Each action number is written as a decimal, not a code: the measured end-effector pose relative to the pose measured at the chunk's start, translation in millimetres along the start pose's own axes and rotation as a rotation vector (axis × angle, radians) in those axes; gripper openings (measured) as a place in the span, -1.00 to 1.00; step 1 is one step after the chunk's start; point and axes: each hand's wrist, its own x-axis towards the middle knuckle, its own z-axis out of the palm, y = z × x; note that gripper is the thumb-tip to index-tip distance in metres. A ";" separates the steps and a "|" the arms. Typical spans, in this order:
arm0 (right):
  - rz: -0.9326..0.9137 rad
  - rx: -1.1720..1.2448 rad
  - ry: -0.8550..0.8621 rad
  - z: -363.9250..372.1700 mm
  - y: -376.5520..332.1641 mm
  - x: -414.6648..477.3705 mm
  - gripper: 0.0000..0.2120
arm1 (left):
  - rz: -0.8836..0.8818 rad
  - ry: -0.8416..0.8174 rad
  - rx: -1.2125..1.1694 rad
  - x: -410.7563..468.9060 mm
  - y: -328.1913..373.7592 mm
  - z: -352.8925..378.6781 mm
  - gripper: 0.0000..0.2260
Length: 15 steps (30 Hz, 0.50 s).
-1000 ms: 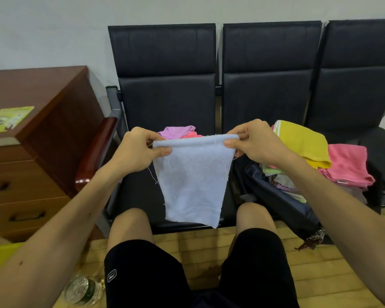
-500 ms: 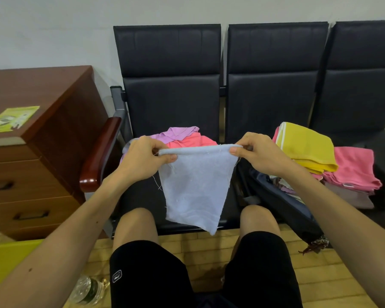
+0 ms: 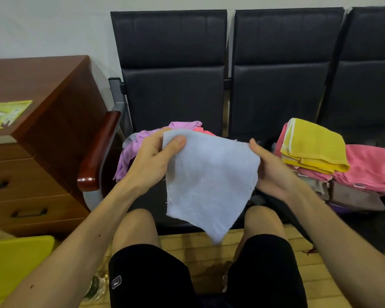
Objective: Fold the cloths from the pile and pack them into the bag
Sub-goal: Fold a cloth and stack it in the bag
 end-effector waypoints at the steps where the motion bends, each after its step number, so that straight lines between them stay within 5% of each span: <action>1: 0.014 0.092 -0.043 6.4 12.9 -1.3 -0.52 | -0.001 0.064 -0.018 1.9 -0.1 4.0 -0.83; 4: 0.123 0.004 -0.221 20.2 62.1 -9.0 -0.33 | 0.011 0.278 -0.005 12.2 -8.1 11.9 -0.85; 7: 0.114 -0.157 -0.204 29.7 83.4 -9.7 -0.51 | -0.144 0.394 -0.023 23.2 -26.9 10.9 -0.77; 10: 0.056 0.079 -0.098 31.9 74.4 -9.3 -0.50 | -0.335 0.402 -0.044 27.8 -47.8 -1.6 -0.70; 15: 0.077 0.285 -0.171 42.8 52.7 -13.0 -0.67 | -0.617 0.267 -0.237 20.3 -68.5 0.2 -0.71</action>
